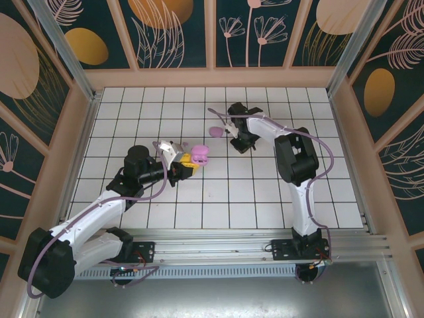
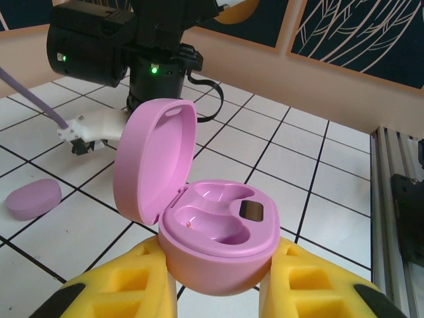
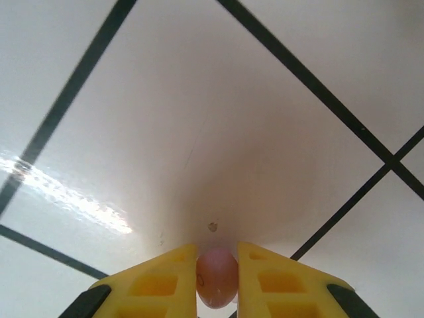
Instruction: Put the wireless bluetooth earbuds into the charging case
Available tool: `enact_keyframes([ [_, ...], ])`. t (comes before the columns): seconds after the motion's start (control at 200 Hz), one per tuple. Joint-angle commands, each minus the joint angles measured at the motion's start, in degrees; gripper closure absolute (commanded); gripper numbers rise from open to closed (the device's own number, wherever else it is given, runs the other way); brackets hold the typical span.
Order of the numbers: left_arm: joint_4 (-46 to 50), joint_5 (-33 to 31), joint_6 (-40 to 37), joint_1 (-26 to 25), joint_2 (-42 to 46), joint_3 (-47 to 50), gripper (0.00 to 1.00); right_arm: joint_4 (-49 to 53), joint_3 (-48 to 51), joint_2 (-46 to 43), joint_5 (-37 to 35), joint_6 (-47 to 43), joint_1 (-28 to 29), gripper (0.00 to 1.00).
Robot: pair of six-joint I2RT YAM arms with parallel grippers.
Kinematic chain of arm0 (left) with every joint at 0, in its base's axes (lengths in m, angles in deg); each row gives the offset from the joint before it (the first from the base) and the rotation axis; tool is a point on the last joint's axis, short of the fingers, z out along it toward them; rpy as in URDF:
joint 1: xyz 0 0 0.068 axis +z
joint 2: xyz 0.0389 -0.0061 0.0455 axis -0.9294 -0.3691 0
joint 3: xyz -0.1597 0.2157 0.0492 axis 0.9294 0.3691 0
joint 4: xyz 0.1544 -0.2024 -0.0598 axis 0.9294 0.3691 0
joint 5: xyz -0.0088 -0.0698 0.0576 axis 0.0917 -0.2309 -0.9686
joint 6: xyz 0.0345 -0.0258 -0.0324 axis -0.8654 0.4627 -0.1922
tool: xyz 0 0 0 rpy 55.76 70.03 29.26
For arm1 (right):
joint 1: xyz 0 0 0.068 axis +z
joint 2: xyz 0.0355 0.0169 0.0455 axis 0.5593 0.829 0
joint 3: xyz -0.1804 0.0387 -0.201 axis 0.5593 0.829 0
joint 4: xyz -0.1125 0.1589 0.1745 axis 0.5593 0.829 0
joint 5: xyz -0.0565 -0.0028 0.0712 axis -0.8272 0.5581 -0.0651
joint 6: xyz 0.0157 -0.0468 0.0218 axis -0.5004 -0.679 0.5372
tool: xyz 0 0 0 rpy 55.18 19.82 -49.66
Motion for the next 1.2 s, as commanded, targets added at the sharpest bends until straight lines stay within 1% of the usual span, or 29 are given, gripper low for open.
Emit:
enact_keyframes([
  [0.0, -0.09, 0.19, -1.32, -0.15, 0.66, -1.37, 0.94, -1.07, 0.97, -7.87, 8.32, 5.65, -0.75, 0.83],
  [0.115, -0.73, 0.36, -1.28, -0.21, 1.11, -1.53, 0.94, -4.7, 4.88, -14.71, 15.96, 9.86, -0.65, 0.84],
  [0.29, -1.71, 1.39, -1.74, -0.14, 1.04, -2.37, 0.94, -7.98, 9.86, -25.73, 24.44, 18.08, 0.29, 0.87],
  [0.365, -3.79, 2.21, -1.19, -0.14, 0.99, -1.92, 0.94, -9.65, 13.06, -30.33, 27.45, 20.9, 1.93, 0.87],
  [0.546, -15.09, 3.75, 1.6, -0.14, 0.86, 1.88, 0.94, -13.82, 20.65, -42.06, 28.84, 27.85, 7.56, 0.87],
  [0.651, -18.22, 4.65, 2.44, -0.17, 0.16, 2.55, 0.94, -18.61, 25.01, -48.22, 30.49, 33.2, 10.2, 0.88],
  [0.726, -19.32, 4.89, 2.98, -0.12, -0.21, 2.6, 0.94, -20.42, 26.5, -51.1, 31.51, 36.03, 11.66, 0.88],
  [0.971, -19.95, 5.46, 3.64, -0.21, 0.64, 3.35, 0.94, -20.51, 27.26, -56.2, 29.1, 40.65, 16.06, 0.88],
  [1.196, -19.9, 5.97, 4.12, -0.14, 1.47, 3.98, 0.94, -23.22, 26.42, -56.18, 28.87, 42.91, 19.9, 0.87],
])
